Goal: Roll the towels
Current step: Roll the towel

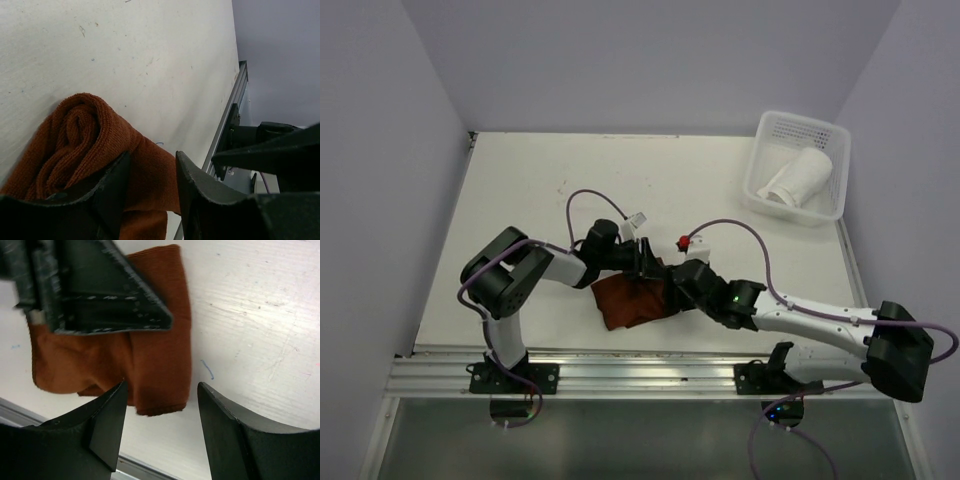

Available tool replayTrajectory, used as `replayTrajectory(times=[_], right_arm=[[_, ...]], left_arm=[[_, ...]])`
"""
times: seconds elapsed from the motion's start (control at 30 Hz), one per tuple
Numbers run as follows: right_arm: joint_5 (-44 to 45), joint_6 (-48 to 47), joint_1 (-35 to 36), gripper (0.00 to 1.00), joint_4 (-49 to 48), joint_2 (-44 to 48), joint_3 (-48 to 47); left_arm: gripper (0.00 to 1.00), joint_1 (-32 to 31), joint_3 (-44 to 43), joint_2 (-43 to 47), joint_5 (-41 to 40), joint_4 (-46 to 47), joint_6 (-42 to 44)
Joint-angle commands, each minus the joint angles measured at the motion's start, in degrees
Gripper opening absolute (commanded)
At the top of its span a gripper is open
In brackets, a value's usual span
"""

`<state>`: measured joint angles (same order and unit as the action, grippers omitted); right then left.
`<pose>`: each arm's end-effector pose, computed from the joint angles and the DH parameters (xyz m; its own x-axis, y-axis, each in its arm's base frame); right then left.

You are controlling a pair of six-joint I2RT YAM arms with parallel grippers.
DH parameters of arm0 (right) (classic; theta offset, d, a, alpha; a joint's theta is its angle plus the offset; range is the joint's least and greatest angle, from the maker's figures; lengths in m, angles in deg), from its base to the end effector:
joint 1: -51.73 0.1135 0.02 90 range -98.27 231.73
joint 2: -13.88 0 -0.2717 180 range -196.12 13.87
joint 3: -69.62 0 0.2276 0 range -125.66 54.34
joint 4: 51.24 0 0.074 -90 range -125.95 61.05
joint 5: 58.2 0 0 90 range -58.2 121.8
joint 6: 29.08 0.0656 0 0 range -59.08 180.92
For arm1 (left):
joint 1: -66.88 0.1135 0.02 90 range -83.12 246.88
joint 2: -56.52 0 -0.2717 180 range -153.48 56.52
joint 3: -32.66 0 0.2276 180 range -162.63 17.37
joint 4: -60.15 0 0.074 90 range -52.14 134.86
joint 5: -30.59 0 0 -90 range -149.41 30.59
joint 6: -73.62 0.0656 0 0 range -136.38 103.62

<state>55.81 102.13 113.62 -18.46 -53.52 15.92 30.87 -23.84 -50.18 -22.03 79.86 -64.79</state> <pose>0.1314 0.1894 0.2133 -0.7009 -0.0348 -0.7124 -0.2817 0.9311 0.2317 0.2617 -0.2394 0.1349 -0.9384 -0.0527 -0.3416 0.2841 0.4456 -0.8490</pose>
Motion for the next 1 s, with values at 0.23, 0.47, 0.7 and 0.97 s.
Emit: replayTrajectory(times=[0.23,0.47,0.7,0.97], right_arm=[[-23.75,5.54,-15.83,0.62,-17.14,-0.97,8.26],[-27.52,6.69,-17.68,0.57,-25.92,-8.26,11.43],[-29.55,7.04,-17.77,0.5,-31.21,-11.0,14.77],[-30.34,5.46,-17.68,0.35,-29.63,-10.39,16.79]], left_arm=[[0.46,0.68,2.8,1.31,-3.37,-4.33,2.52],[0.45,0.68,2.98,1.84,-3.2,-4.07,2.35],[0.45,0.59,2.89,2.37,-3.64,-4.94,2.96],[0.45,0.59,2.1,2.72,-3.73,-5.47,3.14]])
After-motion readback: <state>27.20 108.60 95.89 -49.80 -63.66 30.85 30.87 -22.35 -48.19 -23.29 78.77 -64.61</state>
